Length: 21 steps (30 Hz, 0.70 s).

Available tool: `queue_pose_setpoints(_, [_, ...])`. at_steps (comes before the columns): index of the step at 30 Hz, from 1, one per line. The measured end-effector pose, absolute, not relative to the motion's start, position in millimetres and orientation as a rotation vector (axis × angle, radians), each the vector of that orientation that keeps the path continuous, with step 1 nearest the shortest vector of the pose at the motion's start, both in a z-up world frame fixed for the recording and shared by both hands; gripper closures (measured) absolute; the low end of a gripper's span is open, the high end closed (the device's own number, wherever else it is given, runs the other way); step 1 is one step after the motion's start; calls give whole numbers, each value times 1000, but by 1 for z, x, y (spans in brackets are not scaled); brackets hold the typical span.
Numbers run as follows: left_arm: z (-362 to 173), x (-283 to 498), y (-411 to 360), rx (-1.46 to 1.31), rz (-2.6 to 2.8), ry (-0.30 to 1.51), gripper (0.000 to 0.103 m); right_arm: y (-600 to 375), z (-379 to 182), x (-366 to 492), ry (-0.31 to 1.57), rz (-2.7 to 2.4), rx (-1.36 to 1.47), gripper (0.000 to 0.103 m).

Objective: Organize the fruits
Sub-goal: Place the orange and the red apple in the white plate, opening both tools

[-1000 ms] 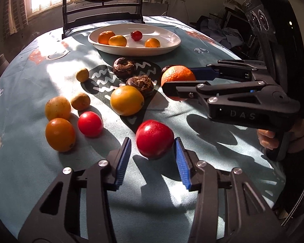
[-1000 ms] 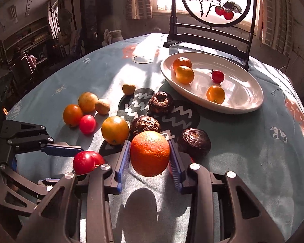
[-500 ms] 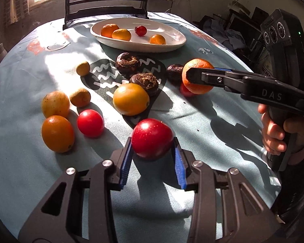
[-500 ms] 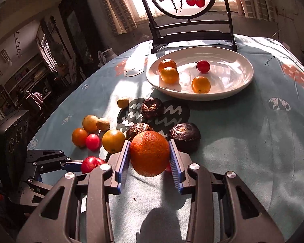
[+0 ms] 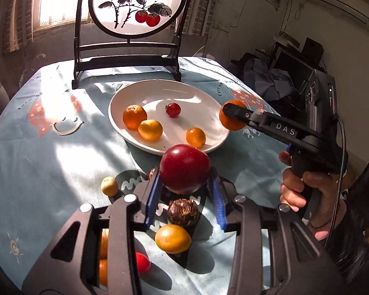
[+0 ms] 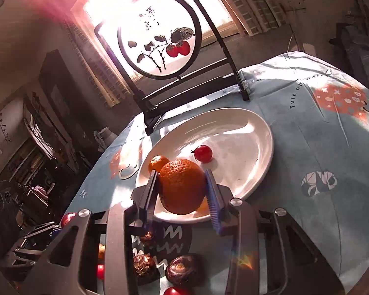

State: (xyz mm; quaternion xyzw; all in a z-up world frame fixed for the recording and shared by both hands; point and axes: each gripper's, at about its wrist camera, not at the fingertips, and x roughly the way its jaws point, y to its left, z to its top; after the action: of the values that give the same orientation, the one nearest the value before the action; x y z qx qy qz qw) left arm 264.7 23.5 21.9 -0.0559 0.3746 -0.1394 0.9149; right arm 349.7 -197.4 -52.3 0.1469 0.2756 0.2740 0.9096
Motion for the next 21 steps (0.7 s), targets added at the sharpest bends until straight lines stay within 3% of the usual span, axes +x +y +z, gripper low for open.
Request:
queue_pose_setpoints(10, [4, 380, -6, -43, -213, 868, 64, -201, -73, 385, 606, 517, 276, 65])
queue_pose_setpoints(21, [-21, 409, -27, 25, -137, 912, 64, -204, -85, 398, 649, 493, 259, 65])
